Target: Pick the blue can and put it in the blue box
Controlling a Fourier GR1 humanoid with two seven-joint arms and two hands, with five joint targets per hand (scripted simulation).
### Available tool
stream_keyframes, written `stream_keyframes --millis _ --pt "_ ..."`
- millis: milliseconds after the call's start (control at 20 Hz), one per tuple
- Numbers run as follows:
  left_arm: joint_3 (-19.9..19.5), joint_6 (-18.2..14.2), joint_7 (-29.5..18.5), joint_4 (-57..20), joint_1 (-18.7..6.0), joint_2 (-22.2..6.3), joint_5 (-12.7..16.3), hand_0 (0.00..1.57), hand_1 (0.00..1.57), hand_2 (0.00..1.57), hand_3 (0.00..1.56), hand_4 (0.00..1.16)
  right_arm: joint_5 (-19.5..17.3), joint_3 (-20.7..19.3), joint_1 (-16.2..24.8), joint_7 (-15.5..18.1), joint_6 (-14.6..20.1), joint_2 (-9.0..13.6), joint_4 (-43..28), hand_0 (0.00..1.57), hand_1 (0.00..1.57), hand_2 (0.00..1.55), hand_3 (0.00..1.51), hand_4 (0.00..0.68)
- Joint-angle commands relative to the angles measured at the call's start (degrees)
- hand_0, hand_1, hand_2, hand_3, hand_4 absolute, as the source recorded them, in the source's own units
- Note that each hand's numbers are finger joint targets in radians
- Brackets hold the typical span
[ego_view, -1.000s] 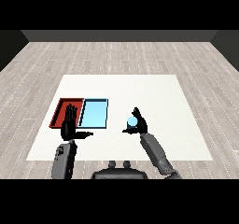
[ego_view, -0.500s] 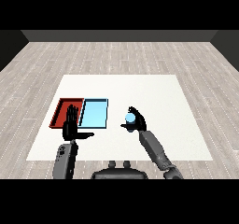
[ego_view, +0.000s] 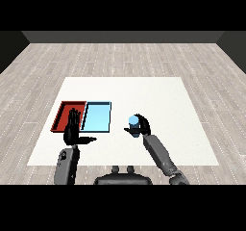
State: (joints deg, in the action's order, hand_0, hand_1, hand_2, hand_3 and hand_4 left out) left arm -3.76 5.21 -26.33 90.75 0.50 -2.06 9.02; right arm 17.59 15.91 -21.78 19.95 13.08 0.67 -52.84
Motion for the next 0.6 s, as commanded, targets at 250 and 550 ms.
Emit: stream_keyframes --millis 250,550 --pt "5.0 -3.3 4.9 5.5 2.0 2.0 -3.4 0.0 0.0 0.0 0.0 0.0 -6.0 0.4 2.4 -0.4 0.7 -0.6 -7.5 1.49 1.49 1.45 1.41 0.652" --pt "11.0 -6.0 3.1 -2.0 -0.2 2.0 -4.5 0.0 0.0 0.0 0.0 0.0 -6.1 -1.6 -0.2 -3.5 -0.6 1.4 -14.7 1.5 1.5 1.46 1.41 0.648"
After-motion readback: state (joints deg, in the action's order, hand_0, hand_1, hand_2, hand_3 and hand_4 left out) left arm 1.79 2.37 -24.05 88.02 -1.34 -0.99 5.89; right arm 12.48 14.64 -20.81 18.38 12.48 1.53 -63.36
